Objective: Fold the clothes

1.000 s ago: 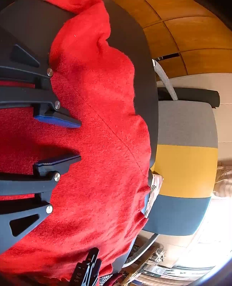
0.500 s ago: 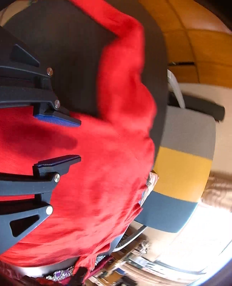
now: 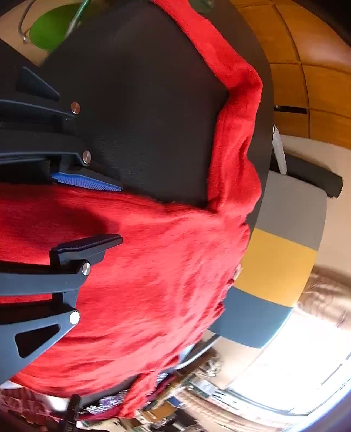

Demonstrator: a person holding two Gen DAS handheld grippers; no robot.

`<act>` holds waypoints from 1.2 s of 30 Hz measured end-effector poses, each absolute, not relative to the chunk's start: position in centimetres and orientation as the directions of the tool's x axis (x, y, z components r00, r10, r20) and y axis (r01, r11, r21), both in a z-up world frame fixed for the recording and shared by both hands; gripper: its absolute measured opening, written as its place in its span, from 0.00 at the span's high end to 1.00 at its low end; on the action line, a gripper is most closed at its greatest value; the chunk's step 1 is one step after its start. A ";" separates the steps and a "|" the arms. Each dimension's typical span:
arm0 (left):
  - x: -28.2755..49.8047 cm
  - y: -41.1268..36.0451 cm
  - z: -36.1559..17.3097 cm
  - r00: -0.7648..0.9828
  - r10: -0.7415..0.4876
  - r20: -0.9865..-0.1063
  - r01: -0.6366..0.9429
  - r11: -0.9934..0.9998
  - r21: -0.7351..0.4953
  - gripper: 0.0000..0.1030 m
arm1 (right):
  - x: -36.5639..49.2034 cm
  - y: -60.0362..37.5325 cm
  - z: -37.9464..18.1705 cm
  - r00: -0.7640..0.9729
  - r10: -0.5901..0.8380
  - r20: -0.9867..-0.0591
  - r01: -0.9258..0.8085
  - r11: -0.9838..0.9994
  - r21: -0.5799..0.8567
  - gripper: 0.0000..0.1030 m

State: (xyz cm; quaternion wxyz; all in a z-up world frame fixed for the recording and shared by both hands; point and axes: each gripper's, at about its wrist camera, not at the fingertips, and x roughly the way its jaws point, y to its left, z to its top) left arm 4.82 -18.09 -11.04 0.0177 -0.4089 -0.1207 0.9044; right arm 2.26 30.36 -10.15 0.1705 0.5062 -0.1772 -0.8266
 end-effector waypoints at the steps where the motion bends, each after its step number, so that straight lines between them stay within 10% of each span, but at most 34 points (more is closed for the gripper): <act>1: 5.3 -18.0 -11.0 -0.657 0.112 -0.746 0.063 -0.977 -0.203 0.69 | 2.6 30.0 -10.0 -0.434 -0.451 -0.780 0.113 -0.886 0.450 0.56; 7: 6.8 -17.6 -11.2 -0.630 0.135 -0.765 -0.009 -0.986 -0.167 0.68 | 3.7 29.4 -10.3 -0.400 -0.482 -0.779 0.158 -0.874 0.459 0.58; 9: 6.8 -17.1 -11.3 -0.623 0.133 -0.771 -0.013 -0.987 -0.160 0.81 | 4.0 28.9 -10.4 -0.420 -0.440 -0.794 0.183 -0.898 0.401 0.91; 20: 6.7 -18.2 -11.2 -0.589 0.172 -0.790 -0.017 -0.980 -0.201 0.93 | 3.7 31.7 -10.2 -0.438 -0.302 -0.847 0.131 -0.953 0.272 0.95; 28: 6.3 -24.4 -10.8 -0.639 0.333 -0.693 0.134 -0.839 -0.527 0.84 | -0.5 29.3 -4.8 -0.554 -0.279 -0.784 0.202 -0.959 0.199 0.68; 36: 5.1 -34.4 -9.8 -0.664 0.078 -0.744 0.431 -0.773 -0.466 0.80 | -8.9 19.0 -3.5 -0.638 -0.345 -0.688 0.345 -0.927 0.145 0.56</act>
